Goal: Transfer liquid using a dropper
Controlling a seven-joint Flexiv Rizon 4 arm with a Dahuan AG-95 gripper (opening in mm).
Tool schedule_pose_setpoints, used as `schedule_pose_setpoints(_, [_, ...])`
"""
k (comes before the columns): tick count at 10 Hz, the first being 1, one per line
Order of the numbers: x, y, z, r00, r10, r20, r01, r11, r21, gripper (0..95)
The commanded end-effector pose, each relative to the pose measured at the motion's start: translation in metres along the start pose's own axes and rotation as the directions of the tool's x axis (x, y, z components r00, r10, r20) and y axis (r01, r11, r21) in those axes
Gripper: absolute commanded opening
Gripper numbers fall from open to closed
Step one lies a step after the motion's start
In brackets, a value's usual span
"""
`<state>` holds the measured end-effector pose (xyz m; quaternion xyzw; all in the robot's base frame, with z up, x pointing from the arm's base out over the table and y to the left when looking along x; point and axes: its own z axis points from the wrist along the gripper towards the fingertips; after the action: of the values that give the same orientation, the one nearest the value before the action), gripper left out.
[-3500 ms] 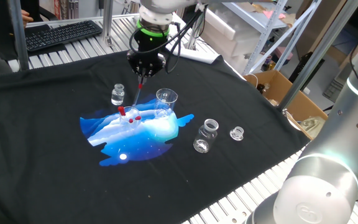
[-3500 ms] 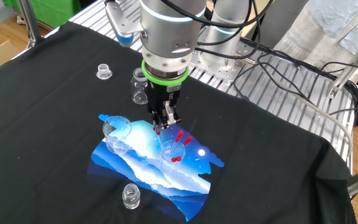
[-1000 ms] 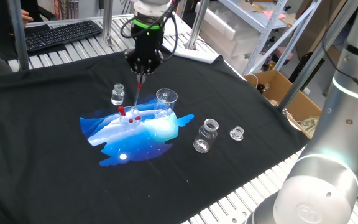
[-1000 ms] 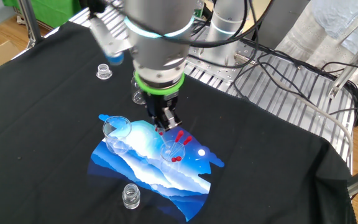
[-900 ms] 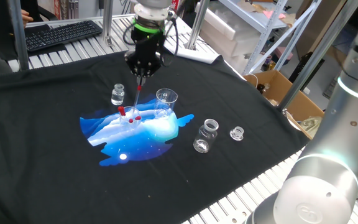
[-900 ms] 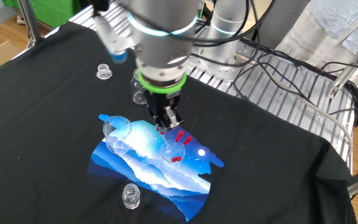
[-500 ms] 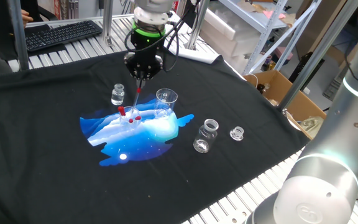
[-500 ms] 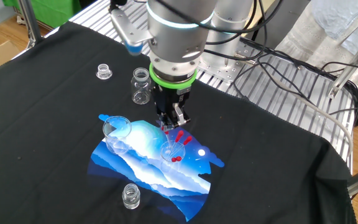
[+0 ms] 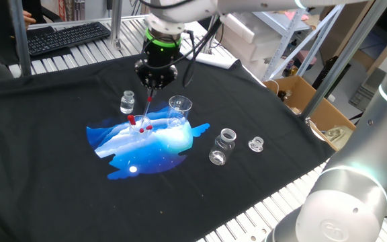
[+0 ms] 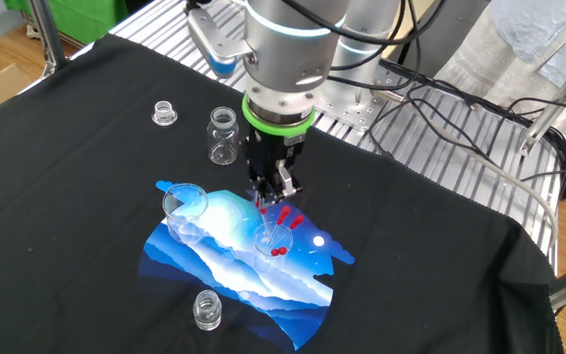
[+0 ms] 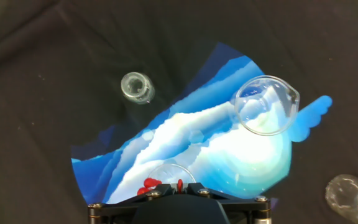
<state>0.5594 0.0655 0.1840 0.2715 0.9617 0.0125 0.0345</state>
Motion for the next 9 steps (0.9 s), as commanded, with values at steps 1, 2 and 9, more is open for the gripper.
schedule_pose_setpoints(1, [0.002,0.000,0.005,1.000,0.006,0.015,-0.006,1.000,-0.006,0.0])
schedule_pose_setpoints(2, [0.003,0.000,0.006,1.000,0.008,0.019,-0.008,1.000,-0.007,0.0])
schedule_pose_setpoints(9, [0.013,0.002,0.013,0.998,0.034,0.053,-0.032,0.999,-0.024,0.0])
